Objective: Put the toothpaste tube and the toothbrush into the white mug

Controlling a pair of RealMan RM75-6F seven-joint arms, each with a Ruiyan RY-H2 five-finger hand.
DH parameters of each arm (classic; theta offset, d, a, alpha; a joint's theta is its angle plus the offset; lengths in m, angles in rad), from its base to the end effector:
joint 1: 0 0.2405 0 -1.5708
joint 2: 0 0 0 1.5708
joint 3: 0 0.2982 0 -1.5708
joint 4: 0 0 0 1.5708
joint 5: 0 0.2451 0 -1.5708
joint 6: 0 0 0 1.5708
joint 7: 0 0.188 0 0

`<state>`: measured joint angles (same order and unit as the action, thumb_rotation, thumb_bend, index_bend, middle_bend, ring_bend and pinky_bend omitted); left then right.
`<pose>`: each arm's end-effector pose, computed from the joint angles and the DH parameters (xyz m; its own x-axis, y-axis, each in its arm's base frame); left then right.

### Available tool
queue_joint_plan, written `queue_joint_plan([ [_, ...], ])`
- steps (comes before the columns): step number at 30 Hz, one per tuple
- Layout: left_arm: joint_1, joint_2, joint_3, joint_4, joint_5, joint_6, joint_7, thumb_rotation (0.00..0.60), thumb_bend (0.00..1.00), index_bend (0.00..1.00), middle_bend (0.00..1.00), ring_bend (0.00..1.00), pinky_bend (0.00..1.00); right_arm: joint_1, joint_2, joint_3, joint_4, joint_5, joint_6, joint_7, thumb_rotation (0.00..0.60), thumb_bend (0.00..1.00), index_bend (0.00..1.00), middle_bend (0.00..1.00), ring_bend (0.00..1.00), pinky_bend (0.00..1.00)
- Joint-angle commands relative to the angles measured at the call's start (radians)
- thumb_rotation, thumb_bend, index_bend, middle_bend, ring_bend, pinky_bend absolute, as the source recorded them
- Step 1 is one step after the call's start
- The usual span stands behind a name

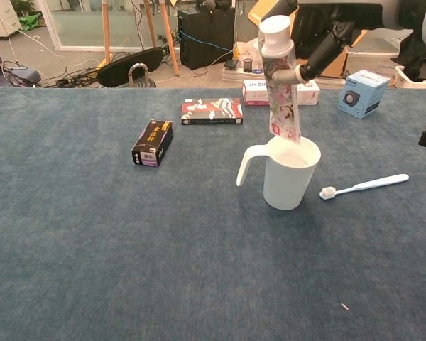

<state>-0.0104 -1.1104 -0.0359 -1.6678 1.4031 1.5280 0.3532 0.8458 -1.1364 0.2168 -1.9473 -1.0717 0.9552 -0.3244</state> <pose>-0.3814 0.1982 0.1536 0.6476 0.0559 0.7599 0.7480 0.1433 -0.6480 -0.0754 -0.3990 0.0510 0.4207 -0.2220 0.8796 -0.8142 -0.5201 0.2581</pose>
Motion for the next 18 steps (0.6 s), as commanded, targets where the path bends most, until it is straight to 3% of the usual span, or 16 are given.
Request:
queue_joint_plan([
  [1, 0.000, 0.000, 0.000, 0.001, -0.001, 0.000, -0.001, 0.600, 0.00, 0.52, 0.38, 0.31, 0.42, -0.004, -0.005, -0.007, 0.004, -0.006, 0.000, 0.004, 0.600, 0.29, 0.72, 1.00, 1.00, 1.00],
  [18, 0.009, 0.002, 0.002, 0.007, -0.005, 0.007, -0.015, 0.600, 0.00, 0.52, 0.38, 0.31, 0.42, -0.013, -0.045, -0.038, 0.048, -0.016, -0.018, 0.021, 0.600, 0.29, 0.72, 1.00, 1.00, 1.00],
])
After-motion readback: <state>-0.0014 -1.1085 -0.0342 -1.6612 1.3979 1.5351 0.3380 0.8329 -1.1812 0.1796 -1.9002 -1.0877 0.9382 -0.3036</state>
